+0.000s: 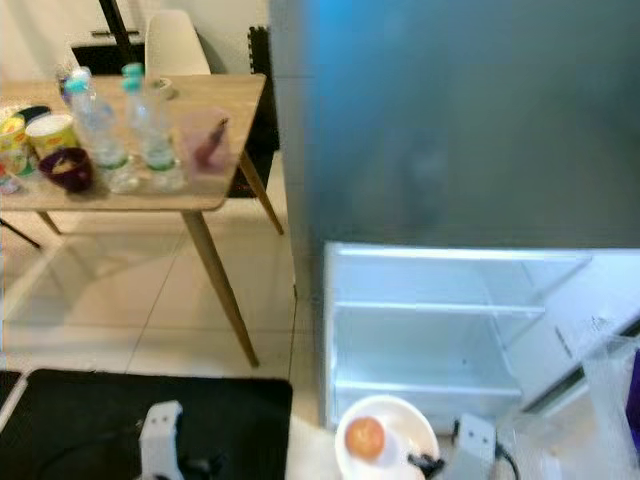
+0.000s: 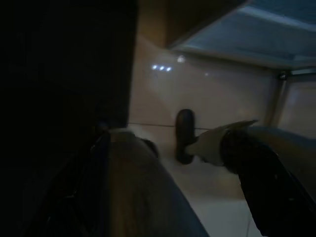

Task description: Restocking fridge

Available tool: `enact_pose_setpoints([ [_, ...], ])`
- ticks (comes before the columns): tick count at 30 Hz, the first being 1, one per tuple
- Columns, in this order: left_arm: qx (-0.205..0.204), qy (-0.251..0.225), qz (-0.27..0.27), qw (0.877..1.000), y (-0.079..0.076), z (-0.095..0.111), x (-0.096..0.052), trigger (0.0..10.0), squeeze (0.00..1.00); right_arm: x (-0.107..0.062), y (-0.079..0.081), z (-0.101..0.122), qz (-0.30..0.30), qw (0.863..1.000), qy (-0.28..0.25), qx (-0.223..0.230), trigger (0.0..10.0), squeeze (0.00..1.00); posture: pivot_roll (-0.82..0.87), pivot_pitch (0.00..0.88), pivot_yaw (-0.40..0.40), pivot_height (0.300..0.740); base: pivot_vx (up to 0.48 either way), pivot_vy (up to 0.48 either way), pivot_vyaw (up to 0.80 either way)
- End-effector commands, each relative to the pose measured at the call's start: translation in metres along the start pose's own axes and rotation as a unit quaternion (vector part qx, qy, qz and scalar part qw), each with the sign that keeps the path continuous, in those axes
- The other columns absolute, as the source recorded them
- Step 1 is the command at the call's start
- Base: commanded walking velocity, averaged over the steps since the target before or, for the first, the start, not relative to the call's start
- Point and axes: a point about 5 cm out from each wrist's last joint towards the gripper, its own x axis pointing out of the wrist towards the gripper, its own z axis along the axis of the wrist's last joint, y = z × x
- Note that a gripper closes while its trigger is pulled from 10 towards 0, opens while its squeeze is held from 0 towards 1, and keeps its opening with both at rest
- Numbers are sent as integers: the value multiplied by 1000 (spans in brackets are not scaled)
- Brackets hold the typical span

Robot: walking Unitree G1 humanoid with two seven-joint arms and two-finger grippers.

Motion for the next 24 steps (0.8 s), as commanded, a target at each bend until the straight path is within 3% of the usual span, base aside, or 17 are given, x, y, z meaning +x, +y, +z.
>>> enact_pose_setpoints([
  [1,1,10,14,1000,5,-4,-2,10000,0,0,4,-5,3,1000,9,7,10000,0,-97,70,35,740,0,0,-800],
  [3,0,10,17,1000,6,-4,-2,10000,0,0,4,-5,2,1000,9,5,10000,0,-97,70,35,740,0,0,-800],
  [24,11,7,6,1000,2,-3,-1,10000,0,1,4,-1,1,1000,0,12,10000,0,-99,76,34,740,0,0,0],
])
